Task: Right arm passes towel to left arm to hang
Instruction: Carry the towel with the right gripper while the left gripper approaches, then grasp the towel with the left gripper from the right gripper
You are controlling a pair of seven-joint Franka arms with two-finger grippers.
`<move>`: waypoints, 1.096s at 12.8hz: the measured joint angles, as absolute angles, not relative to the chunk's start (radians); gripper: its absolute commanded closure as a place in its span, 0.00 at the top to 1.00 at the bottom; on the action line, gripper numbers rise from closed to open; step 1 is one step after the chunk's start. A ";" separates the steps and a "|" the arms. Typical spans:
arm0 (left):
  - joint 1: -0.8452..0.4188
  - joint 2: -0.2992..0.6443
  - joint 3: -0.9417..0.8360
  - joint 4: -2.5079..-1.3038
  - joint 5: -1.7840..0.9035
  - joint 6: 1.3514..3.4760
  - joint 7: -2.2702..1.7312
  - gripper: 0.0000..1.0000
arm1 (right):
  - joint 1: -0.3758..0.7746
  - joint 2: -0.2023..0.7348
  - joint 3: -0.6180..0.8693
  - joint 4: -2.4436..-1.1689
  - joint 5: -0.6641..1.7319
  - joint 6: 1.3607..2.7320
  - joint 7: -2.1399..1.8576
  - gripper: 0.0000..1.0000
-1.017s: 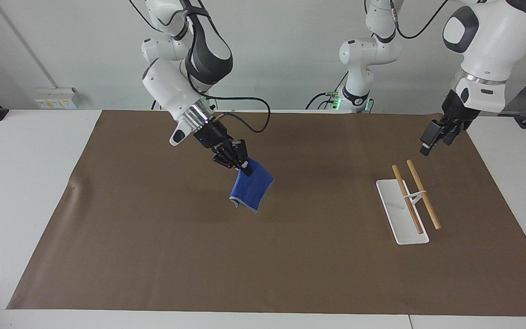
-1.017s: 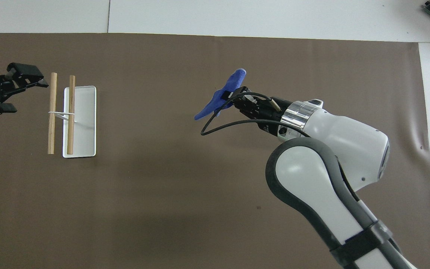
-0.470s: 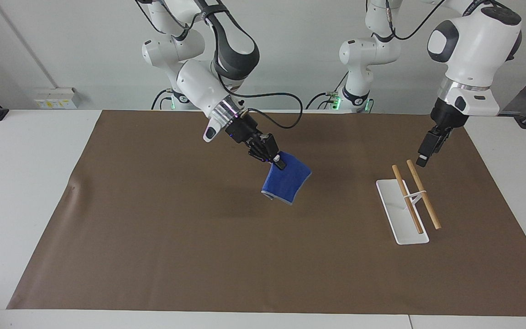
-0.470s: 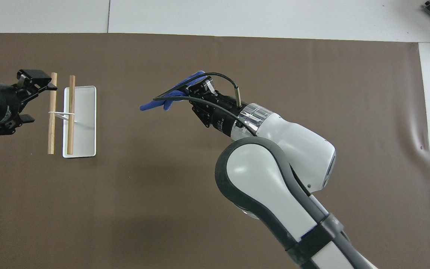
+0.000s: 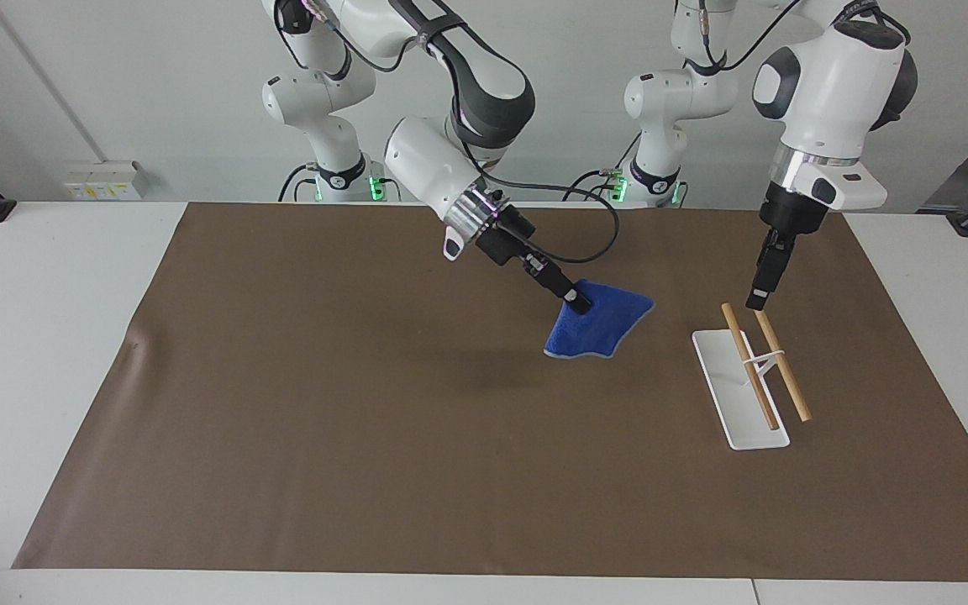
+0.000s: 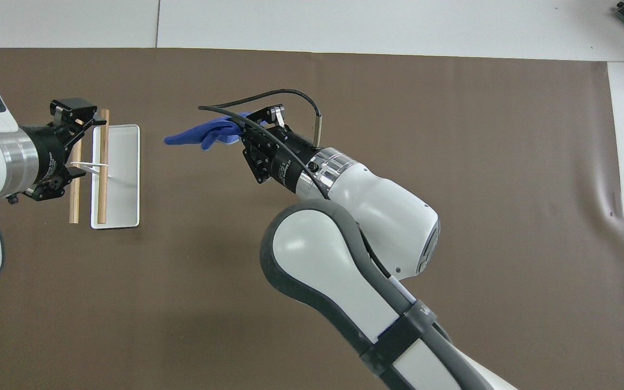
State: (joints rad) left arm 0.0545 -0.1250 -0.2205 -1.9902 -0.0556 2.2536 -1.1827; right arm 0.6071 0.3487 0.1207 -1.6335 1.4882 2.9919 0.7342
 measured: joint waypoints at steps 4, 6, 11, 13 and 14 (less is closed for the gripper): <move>0.053 -0.127 -0.236 -2.016 -0.056 2.308 -1.306 1.00 | 0.622 0.367 0.121 -1.614 1.488 3.007 0.832 0.00; 0.048 -0.127 -0.257 -2.025 -0.056 2.325 -1.377 1.00 | 0.642 0.386 0.121 -1.609 1.488 3.007 0.832 0.00; 0.037 -0.127 -0.319 -2.056 -0.056 2.420 -1.562 1.00 | 0.671 0.478 0.121 -1.531 1.488 3.007 0.832 0.00; 0.033 -0.127 -0.331 -2.084 -0.056 2.454 -1.578 1.00 | 0.671 0.493 0.121 -1.512 1.488 3.007 0.832 0.00; 0.032 -0.127 -0.334 -2.093 -0.056 2.466 -1.581 1.00 | 0.671 0.494 0.121 -1.504 1.488 3.007 0.832 0.00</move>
State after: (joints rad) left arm 0.0322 -0.1269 -0.3339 -2.0926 -0.0560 2.4660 -1.5808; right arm 0.6705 0.4939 0.1211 -1.5038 1.4882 3.0073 0.8320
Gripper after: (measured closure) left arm 0.000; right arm 0.960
